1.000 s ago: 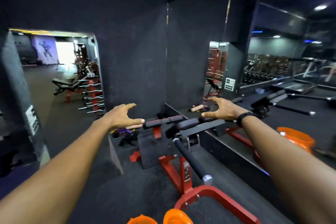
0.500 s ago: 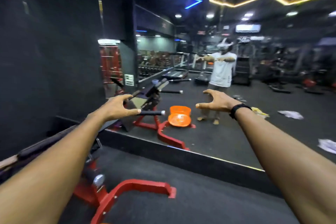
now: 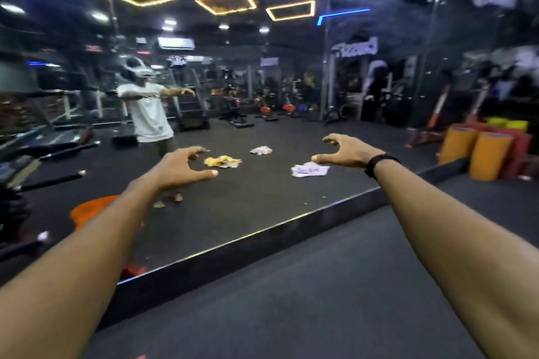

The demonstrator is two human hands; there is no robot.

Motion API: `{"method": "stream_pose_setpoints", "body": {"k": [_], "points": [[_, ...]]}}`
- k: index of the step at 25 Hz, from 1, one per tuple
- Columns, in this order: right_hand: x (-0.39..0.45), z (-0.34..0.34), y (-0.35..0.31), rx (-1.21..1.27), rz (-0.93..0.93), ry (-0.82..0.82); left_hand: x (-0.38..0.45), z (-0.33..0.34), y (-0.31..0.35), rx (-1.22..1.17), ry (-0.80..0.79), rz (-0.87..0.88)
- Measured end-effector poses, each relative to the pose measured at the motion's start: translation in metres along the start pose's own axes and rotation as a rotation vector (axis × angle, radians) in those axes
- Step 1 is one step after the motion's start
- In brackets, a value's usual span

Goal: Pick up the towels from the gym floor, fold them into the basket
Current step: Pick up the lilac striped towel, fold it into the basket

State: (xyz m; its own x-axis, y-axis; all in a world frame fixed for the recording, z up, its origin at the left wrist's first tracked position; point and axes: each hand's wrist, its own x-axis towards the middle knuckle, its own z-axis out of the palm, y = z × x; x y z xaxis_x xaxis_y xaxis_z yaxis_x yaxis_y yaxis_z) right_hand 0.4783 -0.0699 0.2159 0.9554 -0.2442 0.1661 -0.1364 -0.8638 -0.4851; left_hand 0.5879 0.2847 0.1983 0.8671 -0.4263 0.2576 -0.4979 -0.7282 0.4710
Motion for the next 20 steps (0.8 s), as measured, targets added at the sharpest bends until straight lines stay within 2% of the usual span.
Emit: {"method": "stream_pose_setpoints", "body": {"k": [9,15,20], "points": [[-0.114,-0.061,0.107,-0.095,0.374,0.17,0.067,0.113,0.121,-0.128,-0.251,0.358],[-0.163,-0.093,0.189,-0.084,0.546,0.243,0.093,0.196,0.21,-0.172,-0.37,0.477],[-0.184,-0.127,0.287,-0.09,0.667,0.274,0.122,0.283,0.307,-0.197,-0.445,0.566]]}}
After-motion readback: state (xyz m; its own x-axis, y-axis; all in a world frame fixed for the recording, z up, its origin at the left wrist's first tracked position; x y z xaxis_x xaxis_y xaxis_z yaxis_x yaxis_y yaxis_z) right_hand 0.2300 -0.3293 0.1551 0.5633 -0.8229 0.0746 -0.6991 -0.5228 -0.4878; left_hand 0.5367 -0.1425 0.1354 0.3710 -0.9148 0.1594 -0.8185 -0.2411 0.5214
